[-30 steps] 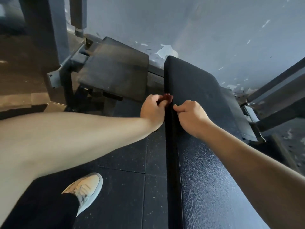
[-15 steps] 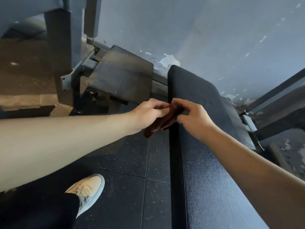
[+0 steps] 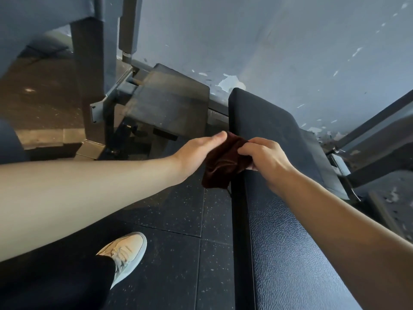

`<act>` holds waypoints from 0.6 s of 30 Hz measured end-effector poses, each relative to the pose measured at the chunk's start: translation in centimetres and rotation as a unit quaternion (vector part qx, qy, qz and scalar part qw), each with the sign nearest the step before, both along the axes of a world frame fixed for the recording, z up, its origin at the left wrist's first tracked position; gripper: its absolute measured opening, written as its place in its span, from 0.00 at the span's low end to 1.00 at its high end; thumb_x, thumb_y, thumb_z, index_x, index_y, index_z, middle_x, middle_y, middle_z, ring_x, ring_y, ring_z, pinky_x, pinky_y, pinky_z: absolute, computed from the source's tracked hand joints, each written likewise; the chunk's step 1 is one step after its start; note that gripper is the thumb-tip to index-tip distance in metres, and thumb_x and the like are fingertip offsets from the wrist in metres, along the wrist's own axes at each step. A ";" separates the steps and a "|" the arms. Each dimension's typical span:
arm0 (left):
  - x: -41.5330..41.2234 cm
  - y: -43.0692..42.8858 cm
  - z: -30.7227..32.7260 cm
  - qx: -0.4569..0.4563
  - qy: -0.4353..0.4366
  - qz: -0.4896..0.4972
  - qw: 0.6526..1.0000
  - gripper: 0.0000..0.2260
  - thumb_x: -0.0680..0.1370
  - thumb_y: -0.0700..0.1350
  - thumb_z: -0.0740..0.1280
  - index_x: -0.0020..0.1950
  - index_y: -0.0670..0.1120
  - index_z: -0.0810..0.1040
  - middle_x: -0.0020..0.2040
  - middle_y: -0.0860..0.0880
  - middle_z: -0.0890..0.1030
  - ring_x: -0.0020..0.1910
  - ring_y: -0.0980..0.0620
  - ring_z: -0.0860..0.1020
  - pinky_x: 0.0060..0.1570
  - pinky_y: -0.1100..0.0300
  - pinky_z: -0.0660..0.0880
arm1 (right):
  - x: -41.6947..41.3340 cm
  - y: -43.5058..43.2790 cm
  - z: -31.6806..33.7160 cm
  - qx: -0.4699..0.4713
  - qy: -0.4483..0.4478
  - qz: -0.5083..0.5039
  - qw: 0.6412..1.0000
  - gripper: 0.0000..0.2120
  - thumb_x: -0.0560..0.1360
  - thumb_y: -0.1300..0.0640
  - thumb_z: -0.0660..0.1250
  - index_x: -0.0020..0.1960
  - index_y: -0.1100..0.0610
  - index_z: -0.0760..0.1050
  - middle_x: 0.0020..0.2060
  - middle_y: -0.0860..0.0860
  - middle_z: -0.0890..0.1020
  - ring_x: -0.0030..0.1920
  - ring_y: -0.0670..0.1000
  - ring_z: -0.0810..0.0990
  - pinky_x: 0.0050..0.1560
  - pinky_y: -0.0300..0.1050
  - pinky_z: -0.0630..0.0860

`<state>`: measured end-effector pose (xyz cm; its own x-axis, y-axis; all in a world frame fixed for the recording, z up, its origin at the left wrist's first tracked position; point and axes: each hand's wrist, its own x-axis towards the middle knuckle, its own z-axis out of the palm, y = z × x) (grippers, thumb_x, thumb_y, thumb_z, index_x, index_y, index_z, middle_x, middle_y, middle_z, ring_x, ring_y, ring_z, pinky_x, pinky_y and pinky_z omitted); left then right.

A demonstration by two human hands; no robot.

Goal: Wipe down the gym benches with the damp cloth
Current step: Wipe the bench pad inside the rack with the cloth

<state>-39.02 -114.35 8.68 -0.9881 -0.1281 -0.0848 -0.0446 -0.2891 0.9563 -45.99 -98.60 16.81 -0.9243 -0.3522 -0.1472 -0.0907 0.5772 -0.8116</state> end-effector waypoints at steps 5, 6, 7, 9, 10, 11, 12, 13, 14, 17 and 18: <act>0.9 -0.5 0.4 -0.159 0.017 0.098 0.982 0.08 0.80 0.52 0.70 0.52 0.49 0.85 0.46 0.54 0.86 0.48 0.56 0.83 0.52 0.61 0.78 | 1.1 -0.4 0.8 0.004 -0.002 -0.001 1.000 0.03 0.74 0.60 0.69 0.42 0.59 0.80 0.27 0.49 0.80 0.31 0.50 0.81 0.35 0.49 0.81; 1.0 -0.5 0.4 -0.176 0.011 0.112 0.978 0.08 0.79 0.52 0.71 0.51 0.49 0.85 0.45 0.54 0.86 0.47 0.57 0.83 0.50 0.62 0.78 | 1.4 -0.5 0.9 0.013 0.005 0.006 1.000 0.02 0.74 0.60 0.69 0.43 0.59 0.79 0.26 0.48 0.80 0.29 0.48 0.80 0.32 0.45 0.78; 1.0 -0.4 0.5 -0.195 0.007 0.131 0.972 0.07 0.79 0.51 0.72 0.51 0.49 0.85 0.45 0.53 0.85 0.46 0.57 0.82 0.48 0.63 0.78 | 1.6 -0.6 0.9 0.019 0.010 0.012 1.000 0.02 0.74 0.60 0.70 0.43 0.59 0.79 0.25 0.47 0.79 0.28 0.47 0.79 0.31 0.44 0.76; 1.2 -0.3 0.7 -0.223 0.016 0.167 0.960 0.08 0.78 0.51 0.73 0.50 0.47 0.82 0.45 0.50 0.83 0.44 0.55 0.80 0.45 0.61 0.78 | 1.7 -0.7 0.9 0.024 0.007 0.011 1.000 0.02 0.74 0.60 0.71 0.43 0.57 0.80 0.26 0.47 0.80 0.30 0.47 0.79 0.32 0.43 0.77; 1.3 -0.2 0.8 -0.221 0.027 0.160 0.962 0.09 0.78 0.52 0.72 0.50 0.46 0.81 0.44 0.48 0.83 0.43 0.53 0.80 0.46 0.58 0.78 | 1.8 -0.8 0.9 0.024 -0.003 0.011 1.000 0.03 0.75 0.59 0.71 0.43 0.57 0.80 0.26 0.47 0.80 0.32 0.47 0.80 0.33 0.43 0.77; 1.4 -0.1 0.8 -0.204 0.037 0.132 0.969 0.11 0.79 0.53 0.71 0.51 0.45 0.81 0.45 0.47 0.83 0.44 0.51 0.81 0.48 0.56 0.78 | 1.9 -0.9 0.9 0.019 -0.016 0.013 1.000 0.03 0.75 0.59 0.71 0.42 0.56 0.80 0.27 0.47 0.81 0.33 0.48 0.81 0.35 0.43 0.78; 1.7 0.0 0.9 -0.176 0.043 0.091 0.979 0.13 0.80 0.54 0.69 0.53 0.44 0.82 0.46 0.47 0.84 0.46 0.50 0.82 0.50 0.55 0.78 | 2.0 -0.9 0.9 0.009 -0.029 0.015 0.999 0.03 0.75 0.58 0.71 0.43 0.56 0.81 0.29 0.48 0.81 0.35 0.48 0.81 0.36 0.44 0.78; 1.8 -0.1 0.8 -0.142 0.044 0.050 0.988 0.16 0.80 0.56 0.68 0.55 0.44 0.82 0.47 0.46 0.84 0.48 0.50 0.83 0.53 0.55 0.78 | 2.0 -1.0 0.9 -0.003 -0.044 0.014 0.999 0.03 0.76 0.58 0.72 0.43 0.56 0.81 0.31 0.50 0.82 0.36 0.49 0.82 0.37 0.45 0.78; 2.1 0.0 0.7 -0.114 0.046 0.017 0.992 0.18 0.79 0.58 0.69 0.57 0.44 0.81 0.50 0.46 0.85 0.51 0.50 0.83 0.57 0.56 0.78 | 2.0 -0.9 0.9 -0.016 -0.059 0.011 0.998 0.03 0.76 0.58 0.72 0.45 0.57 0.82 0.33 0.51 0.83 0.37 0.50 0.82 0.37 0.45 0.78; 2.2 0.1 0.0 -0.099 0.063 -0.008 0.993 0.20 0.74 0.54 0.77 0.60 0.45 0.80 0.54 0.46 0.85 0.55 0.49 0.84 0.62 0.49 0.79 | 1.7 -0.5 0.5 -0.044 -0.108 0.012 0.993 0.04 0.77 0.59 0.71 0.48 0.59 0.84 0.39 0.54 0.84 0.39 0.50 0.81 0.36 0.44 0.75; 2.1 0.1 -0.2 -0.128 0.069 0.004 0.989 0.18 0.74 0.50 0.78 0.60 0.45 0.79 0.53 0.47 0.85 0.55 0.49 0.84 0.61 0.48 0.79 | 1.5 -0.3 0.4 -0.044 -0.119 0.019 0.992 0.04 0.77 0.59 0.71 0.48 0.58 0.85 0.40 0.54 0.84 0.40 0.50 0.80 0.35 0.43 0.73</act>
<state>-36.89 -114.21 8.52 -0.9867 -0.1366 0.0878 0.0935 -0.0356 0.9950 -44.46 -98.91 17.19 -0.8524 -0.4075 -0.3276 0.0895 0.5035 -0.8593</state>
